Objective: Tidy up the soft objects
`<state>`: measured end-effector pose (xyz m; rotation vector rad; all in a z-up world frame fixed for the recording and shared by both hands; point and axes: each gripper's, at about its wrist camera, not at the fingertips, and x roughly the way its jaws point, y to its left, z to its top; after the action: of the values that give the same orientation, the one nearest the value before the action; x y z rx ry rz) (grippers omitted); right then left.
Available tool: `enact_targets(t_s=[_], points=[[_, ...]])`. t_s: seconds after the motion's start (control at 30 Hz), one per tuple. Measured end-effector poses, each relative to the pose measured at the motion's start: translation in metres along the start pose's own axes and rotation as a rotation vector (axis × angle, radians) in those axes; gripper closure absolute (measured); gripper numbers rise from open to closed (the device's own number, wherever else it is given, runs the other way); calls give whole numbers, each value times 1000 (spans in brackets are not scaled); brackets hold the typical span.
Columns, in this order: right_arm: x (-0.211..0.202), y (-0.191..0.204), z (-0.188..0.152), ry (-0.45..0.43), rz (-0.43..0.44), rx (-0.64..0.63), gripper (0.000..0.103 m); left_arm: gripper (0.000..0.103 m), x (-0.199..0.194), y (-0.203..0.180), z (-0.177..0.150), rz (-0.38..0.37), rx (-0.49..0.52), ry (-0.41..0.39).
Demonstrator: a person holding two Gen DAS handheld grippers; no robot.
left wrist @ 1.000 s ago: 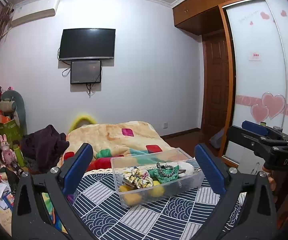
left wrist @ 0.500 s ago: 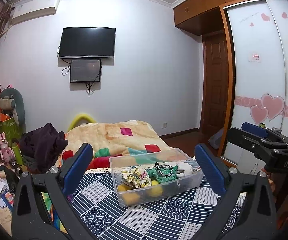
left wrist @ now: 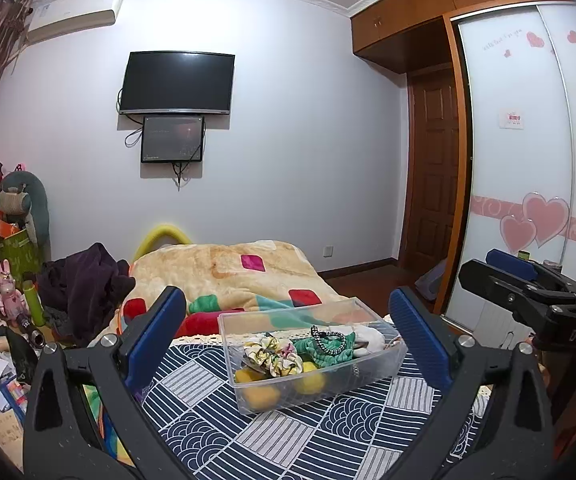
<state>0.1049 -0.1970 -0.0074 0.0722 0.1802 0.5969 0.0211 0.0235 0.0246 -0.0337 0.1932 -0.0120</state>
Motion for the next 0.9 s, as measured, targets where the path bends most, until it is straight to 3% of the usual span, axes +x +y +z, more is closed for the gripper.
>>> enact_targets(t_s=[0.9], points=[[-1, -3, -1, 5, 2, 1, 0, 0, 5, -4, 1, -42, -28, 21]])
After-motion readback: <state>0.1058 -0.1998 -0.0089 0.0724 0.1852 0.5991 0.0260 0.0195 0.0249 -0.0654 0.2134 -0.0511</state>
